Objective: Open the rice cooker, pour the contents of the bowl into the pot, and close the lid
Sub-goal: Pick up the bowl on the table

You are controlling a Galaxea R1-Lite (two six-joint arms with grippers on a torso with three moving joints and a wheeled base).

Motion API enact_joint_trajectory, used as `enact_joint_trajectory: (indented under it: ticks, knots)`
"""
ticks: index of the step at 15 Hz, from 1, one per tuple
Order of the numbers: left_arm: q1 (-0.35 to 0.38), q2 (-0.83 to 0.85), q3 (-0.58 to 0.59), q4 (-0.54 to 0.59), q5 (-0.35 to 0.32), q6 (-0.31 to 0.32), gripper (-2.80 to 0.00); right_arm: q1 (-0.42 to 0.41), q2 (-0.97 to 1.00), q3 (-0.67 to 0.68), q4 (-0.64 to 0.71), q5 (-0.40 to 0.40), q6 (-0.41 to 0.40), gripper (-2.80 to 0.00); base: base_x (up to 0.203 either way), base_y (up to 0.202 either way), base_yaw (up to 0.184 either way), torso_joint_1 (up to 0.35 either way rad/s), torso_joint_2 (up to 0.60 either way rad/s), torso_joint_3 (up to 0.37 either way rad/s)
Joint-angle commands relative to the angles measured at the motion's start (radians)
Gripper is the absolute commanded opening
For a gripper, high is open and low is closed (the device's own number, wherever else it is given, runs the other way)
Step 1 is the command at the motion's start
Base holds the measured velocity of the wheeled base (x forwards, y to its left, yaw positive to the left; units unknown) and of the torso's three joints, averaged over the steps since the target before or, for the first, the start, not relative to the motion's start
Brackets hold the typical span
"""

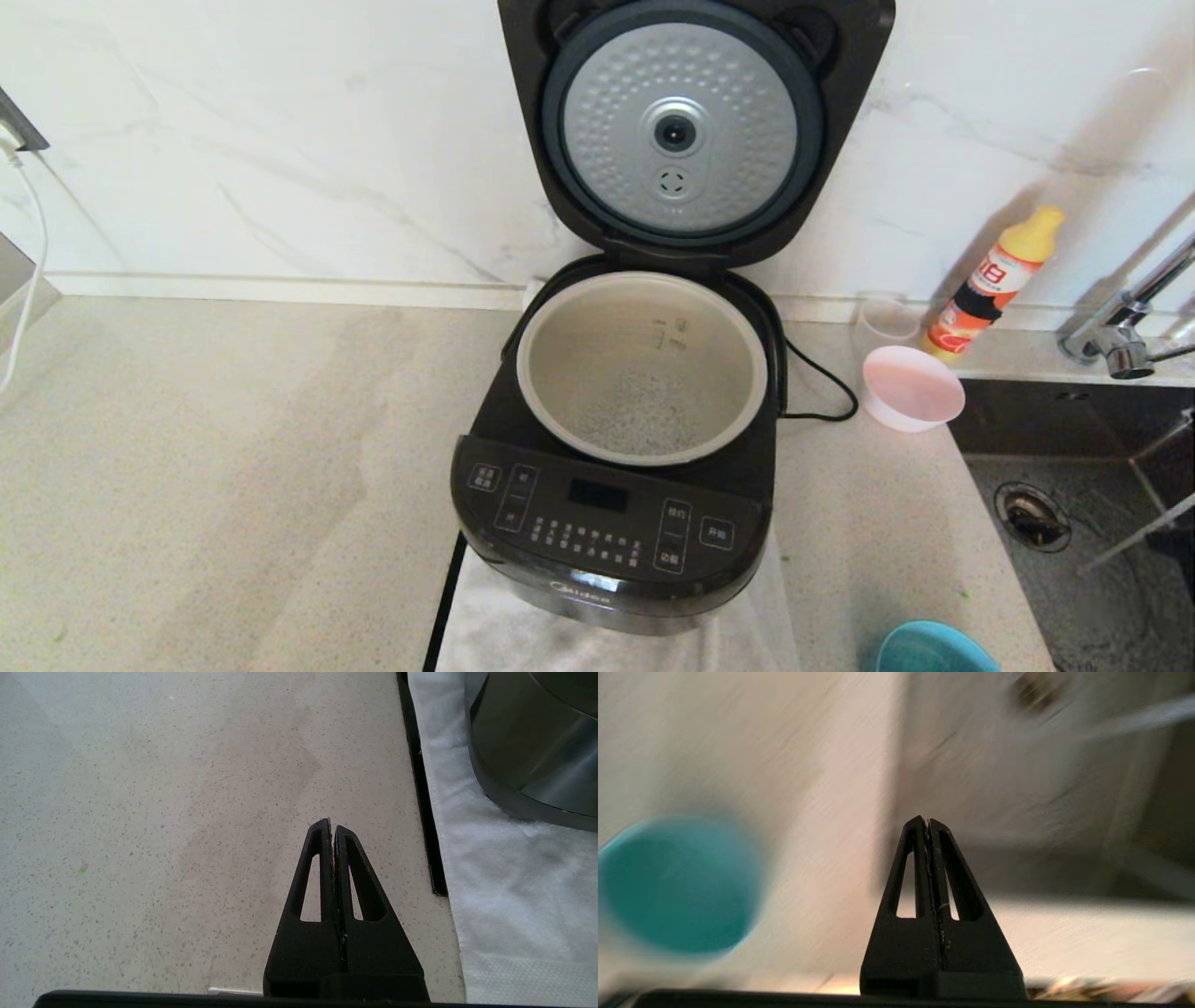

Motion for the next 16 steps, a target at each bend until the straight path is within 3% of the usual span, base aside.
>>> enact_joint_trajectory:
  ticks: [1,3,7,16]
  knots:
    - [0.000,0.001,0.002,-0.002,0.000,0.000,-2.80,0.034,-0.069,0.064,0.051,0.053,0.075,-2.80,0.000,0.000,0.000,0.000,0.00,0.000]
    - [0.000,0.001,0.002,0.000,0.000,0.000,-2.80,0.059,-0.078,0.122,0.055,0.114,0.124,-2.80,0.000,0.000,0.000,0.000,0.00,0.000]
    - [0.000,0.001,0.002,0.000,0.000,0.000,-2.80,0.132,-0.103,0.167,0.064,0.121,0.263,-2.80,0.000,0.000,0.000,0.000,0.00,0.000]
    - [0.000,0.001,0.002,0.000,0.000,0.000,-2.80,0.252,-0.072,0.333,0.075,0.124,0.295,-2.80,0.000,0.000,0.000,0.000,0.00,0.000]
